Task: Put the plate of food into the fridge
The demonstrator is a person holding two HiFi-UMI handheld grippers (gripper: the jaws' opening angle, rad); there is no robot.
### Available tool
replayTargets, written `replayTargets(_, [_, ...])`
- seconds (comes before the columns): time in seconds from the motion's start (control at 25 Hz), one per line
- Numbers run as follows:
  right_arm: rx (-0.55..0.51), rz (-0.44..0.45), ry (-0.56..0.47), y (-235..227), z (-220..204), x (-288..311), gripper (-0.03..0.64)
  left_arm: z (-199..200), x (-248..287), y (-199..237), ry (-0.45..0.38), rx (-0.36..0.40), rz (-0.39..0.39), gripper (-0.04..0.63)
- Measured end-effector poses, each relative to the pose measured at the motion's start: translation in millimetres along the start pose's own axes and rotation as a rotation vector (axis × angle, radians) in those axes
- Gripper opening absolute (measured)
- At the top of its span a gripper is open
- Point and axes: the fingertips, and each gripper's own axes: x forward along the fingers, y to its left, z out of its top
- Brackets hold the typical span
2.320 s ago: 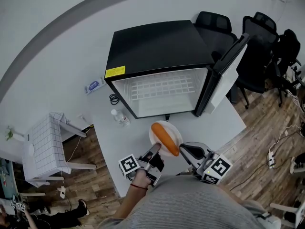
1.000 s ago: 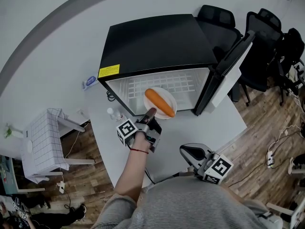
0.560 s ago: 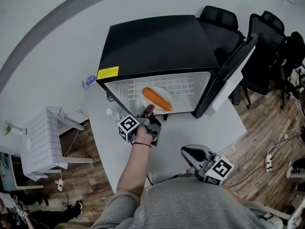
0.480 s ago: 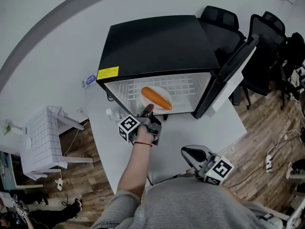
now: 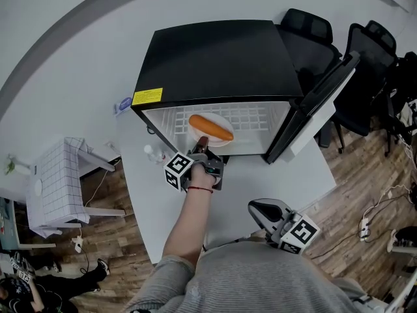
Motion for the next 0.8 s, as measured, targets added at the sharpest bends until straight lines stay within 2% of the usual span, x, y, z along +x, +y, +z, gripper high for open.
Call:
replayTargets(0.16, [-0.022, -0.002, -0.003, -5, -1, -3, 0.014, 2, 4, 2, -0.045, -0.010, 0.012, 0.035])
replayTargets(0.44, [0.026, 0.013, 0.014, -3, -1, -4, 0.014, 1, 14, 2, -0.109, -0.055, 0.001, 0.035])
replayTargets(0.64, [0.027, 0.017, 0.014, -5, -1, -2, 0.014, 5, 20, 5, -0.166, -0.063, 0.006, 0.035])
replayTargets(0.8, [0.028, 0.018, 0.021, -4, -3, -2, 0.014, 4, 25, 4, -0.180, -0.060, -0.005, 0.035])
